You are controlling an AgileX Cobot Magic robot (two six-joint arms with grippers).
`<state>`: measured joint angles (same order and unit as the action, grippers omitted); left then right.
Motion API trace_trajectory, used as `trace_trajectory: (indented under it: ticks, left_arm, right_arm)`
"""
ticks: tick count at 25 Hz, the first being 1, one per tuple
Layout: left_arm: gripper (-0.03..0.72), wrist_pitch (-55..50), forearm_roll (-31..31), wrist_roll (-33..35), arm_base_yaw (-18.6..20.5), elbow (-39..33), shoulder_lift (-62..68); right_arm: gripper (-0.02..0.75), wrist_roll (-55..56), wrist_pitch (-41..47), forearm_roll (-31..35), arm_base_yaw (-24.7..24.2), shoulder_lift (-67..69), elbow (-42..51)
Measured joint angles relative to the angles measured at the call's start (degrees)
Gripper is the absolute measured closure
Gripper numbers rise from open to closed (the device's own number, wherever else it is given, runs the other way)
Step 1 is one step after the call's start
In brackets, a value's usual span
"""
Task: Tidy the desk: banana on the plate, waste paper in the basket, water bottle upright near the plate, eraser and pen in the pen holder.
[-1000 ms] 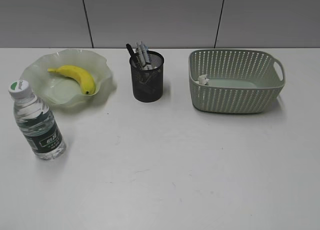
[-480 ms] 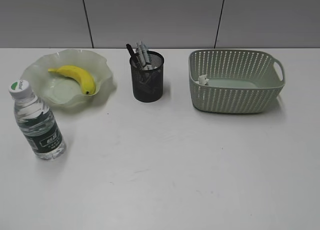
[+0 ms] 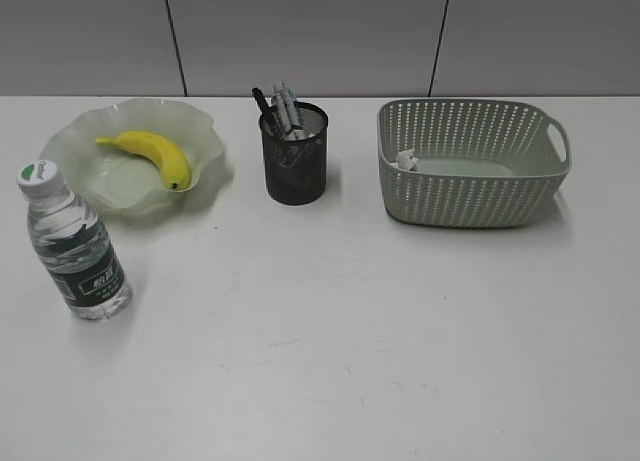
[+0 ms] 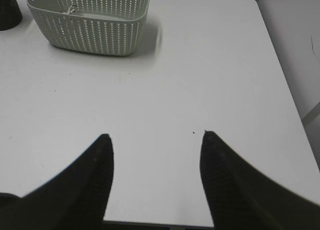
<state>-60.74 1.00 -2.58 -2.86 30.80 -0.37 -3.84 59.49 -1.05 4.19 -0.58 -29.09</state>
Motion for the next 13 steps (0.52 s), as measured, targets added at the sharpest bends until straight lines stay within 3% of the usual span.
trace_trajectory:
  ticks: [13]
  left_arm:
    - [0.447,0.00,0.00,0.05,0.00,0.00,0.00]
  right_arm:
    - [0.292,0.00,0.00,0.00,0.00,0.00,0.00]
